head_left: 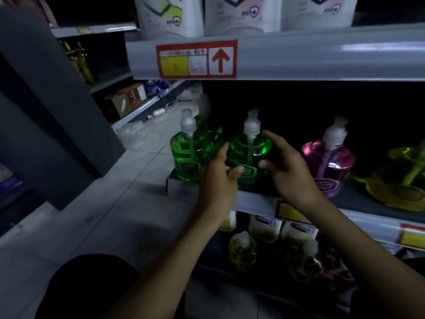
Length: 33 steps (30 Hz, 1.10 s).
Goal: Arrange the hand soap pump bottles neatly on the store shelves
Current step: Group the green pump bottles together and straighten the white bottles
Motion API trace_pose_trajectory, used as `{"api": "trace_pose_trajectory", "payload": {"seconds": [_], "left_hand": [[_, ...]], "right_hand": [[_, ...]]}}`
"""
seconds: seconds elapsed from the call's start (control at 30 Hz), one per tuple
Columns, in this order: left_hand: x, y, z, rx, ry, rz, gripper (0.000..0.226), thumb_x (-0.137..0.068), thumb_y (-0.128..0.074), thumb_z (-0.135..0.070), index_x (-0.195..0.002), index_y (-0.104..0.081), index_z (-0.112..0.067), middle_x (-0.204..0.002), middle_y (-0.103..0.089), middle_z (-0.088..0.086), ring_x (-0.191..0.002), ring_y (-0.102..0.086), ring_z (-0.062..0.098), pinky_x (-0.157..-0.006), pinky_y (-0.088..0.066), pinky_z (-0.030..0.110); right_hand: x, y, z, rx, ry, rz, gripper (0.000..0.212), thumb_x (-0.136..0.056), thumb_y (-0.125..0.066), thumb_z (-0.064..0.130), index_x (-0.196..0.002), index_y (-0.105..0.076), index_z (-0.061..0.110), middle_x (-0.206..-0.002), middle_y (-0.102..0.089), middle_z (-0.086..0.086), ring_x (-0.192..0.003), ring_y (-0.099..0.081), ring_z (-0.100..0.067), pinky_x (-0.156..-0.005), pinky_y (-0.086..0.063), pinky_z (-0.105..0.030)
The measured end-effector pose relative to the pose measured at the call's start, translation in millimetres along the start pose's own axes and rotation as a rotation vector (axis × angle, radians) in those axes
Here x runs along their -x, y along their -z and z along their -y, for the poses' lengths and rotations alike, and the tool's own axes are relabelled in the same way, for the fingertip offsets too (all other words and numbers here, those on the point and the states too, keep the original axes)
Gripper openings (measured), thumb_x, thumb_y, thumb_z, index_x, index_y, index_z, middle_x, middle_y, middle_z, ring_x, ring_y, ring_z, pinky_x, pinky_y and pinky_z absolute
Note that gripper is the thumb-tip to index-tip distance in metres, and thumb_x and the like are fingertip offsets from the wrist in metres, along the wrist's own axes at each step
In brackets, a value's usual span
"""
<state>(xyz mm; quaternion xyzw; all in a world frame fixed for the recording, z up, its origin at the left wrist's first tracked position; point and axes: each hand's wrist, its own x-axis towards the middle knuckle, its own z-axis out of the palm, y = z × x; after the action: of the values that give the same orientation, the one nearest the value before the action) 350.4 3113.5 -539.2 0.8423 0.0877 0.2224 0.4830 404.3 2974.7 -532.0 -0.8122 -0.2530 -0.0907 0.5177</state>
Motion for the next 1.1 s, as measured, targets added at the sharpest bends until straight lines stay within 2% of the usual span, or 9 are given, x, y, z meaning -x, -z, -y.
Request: {"api": "trace_pose_trajectory", "payload": {"seconds": [0.03,0.1,0.2,0.3,0.47,0.7,0.87,0.97,1.1], "left_hand": [[-0.4,-0.9,0.8,-0.01,0.009,0.003,0.062,-0.091,-0.063,-0.015,-0.146,-0.036,-0.024,-0.123,-0.059,0.006,-0.107,-0.059,0.024,-0.091,-0.051,0.043],[2.5,4.1,-2.1,-0.066,-0.016,-0.024,0.053,-0.092,-0.06,-0.01,-0.141,-0.044,-0.022,-0.123,-0.061,0.006,-0.102,-0.061,0.021,-0.086,-0.053,0.034],[5.4,29.1,-13.9,-0.25,-0.21,-0.305,0.034,-0.088,-0.06,-0.007,-0.121,-0.059,-0.016,-0.111,-0.06,0.004,-0.088,-0.058,0.012,-0.067,-0.043,0.005],[-6.6,57.3,-10.8,-0.314,-0.229,-0.539,0.047,-0.079,-0.069,-0.014,-0.122,-0.047,-0.013,-0.119,-0.049,0.009,-0.103,-0.05,0.016,-0.07,-0.035,0.002],[-21.9,60.8,13.6,-0.34,0.03,-0.293,0.077,-0.073,-0.078,-0.039,-0.135,-0.038,-0.019,-0.135,-0.034,0.011,-0.126,-0.032,0.03,-0.081,-0.032,0.028],[-23.4,60.2,15.8,-0.35,0.023,-0.271,0.073,-0.072,-0.078,-0.038,-0.133,-0.04,-0.02,-0.13,-0.039,0.01,-0.123,-0.035,0.03,-0.079,-0.031,0.028],[-20.9,62.7,17.5,-0.346,-0.003,-0.254,0.072,-0.074,-0.077,-0.038,-0.134,-0.039,-0.021,-0.13,-0.039,0.01,-0.122,-0.034,0.029,-0.078,-0.03,0.027],[-20.6,61.7,18.4,-0.364,-0.012,-0.253,0.073,-0.076,-0.076,-0.039,-0.136,-0.037,-0.022,-0.132,-0.038,0.009,-0.123,-0.034,0.028,-0.079,-0.03,0.027],[-3.9,51.4,14.6,-0.425,-0.045,-0.287,0.08,-0.08,-0.072,-0.029,-0.144,-0.026,-0.018,-0.135,-0.034,0.014,-0.123,-0.035,0.031,-0.083,-0.043,0.034]], "right_hand": [[0.5,-0.5,0.2,0.019,0.001,-0.019,0.062,-0.088,-0.061,0.001,-0.144,-0.04,0.02,-0.139,-0.049,-0.001,-0.126,-0.045,-0.009,-0.1,-0.04,-0.012],[4.1,-3.0,2.0,0.112,0.009,-0.034,0.071,-0.084,-0.068,0.006,-0.145,-0.036,0.021,-0.143,-0.042,-0.003,-0.13,-0.041,-0.014,-0.102,-0.031,-0.007],[11.3,-9.4,5.5,0.156,-0.054,-0.014,0.095,-0.072,-0.082,0.018,-0.147,-0.025,0.026,-0.142,-0.033,-0.007,-0.127,-0.038,-0.016,-0.097,-0.029,-0.012],[11.3,-16.7,4.6,0.137,-0.063,-0.06,0.095,-0.071,-0.082,0.016,-0.145,-0.024,0.026,-0.136,-0.041,-0.009,-0.122,-0.044,-0.02,-0.093,-0.035,-0.021],[-5.8,-24.7,0.1,0.144,-0.057,-0.097,0.08,-0.076,-0.074,0.001,-0.139,-0.027,0.015,-0.128,-0.048,-0.011,-0.111,-0.051,-0.021,-0.081,-0.039,-0.022],[-34.0,-35.8,-9.1,0.163,-0.138,-0.101,0.049,-0.081,-0.071,0.004,-0.118,-0.039,0.003,-0.122,-0.052,-0.018,-0.113,-0.053,-0.032,-0.084,-0.045,-0.031],[-42.8,-47.7,-8.7,0.129,-0.167,-0.086,0.052,-0.082,-0.072,0.009,-0.123,-0.042,0.003,-0.125,-0.053,-0.017,-0.115,-0.053,-0.03,-0.09,-0.046,-0.032],[-43.7,-50.0,-7.5,0.137,-0.188,-0.083,0.051,-0.082,-0.071,0.009,-0.123,-0.042,0.003,-0.124,-0.053,-0.017,-0.114,-0.053,-0.029,-0.085,-0.043,-0.027],[-28.1,-44.3,-2.1,0.198,-0.139,-0.088,0.055,-0.081,-0.066,0.004,-0.129,-0.038,0.004,-0.122,-0.051,-0.019,-0.111,-0.054,-0.034,-0.079,-0.039,-0.024]]}}
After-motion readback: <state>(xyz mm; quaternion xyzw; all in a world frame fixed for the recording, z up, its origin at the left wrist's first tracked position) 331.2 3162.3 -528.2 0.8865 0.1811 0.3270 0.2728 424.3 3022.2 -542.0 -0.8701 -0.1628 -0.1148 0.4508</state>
